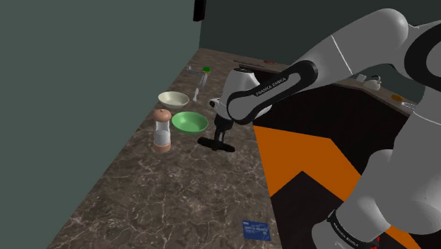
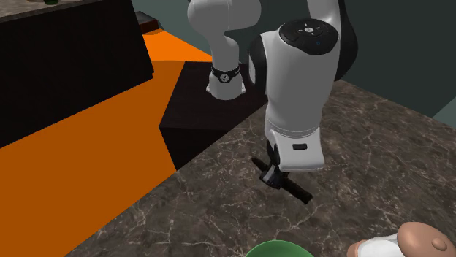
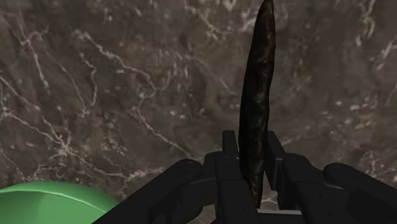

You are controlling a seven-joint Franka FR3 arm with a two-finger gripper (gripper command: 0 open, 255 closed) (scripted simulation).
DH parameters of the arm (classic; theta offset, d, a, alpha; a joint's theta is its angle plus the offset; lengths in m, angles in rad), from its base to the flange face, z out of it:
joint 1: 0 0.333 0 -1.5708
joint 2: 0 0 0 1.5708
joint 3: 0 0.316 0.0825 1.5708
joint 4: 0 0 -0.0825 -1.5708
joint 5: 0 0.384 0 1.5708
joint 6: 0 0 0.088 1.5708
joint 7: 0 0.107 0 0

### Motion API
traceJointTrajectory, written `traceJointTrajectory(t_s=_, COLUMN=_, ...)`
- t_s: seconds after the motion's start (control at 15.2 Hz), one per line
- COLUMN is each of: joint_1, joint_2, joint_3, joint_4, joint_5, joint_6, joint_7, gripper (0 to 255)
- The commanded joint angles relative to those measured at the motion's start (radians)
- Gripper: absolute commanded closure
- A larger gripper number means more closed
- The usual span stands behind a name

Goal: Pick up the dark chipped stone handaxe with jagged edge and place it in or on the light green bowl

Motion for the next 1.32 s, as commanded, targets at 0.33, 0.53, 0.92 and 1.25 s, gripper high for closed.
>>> traceJointTrajectory(t_s=0.33, joint_1=0.000, joint_2=-0.069, joint_3=-0.004, joint_4=0.022, joint_5=-0.017, joint_6=-0.091, joint_7=0.016, gripper=255)
traceJointTrajectory(t_s=0.53, joint_1=0.000, joint_2=-0.096, joint_3=-0.004, joint_4=0.036, joint_5=-0.023, joint_6=-0.131, joint_7=0.022, gripper=255)
traceJointTrajectory(t_s=0.92, joint_1=0.000, joint_2=-0.142, joint_3=-0.005, joint_4=0.068, joint_5=-0.033, joint_6=-0.210, joint_7=0.032, gripper=255)
traceJointTrajectory(t_s=1.25, joint_1=-0.018, joint_2=-0.001, joint_3=-0.020, joint_4=0.251, joint_5=-0.022, joint_6=-0.254, joint_7=-0.002, gripper=255)
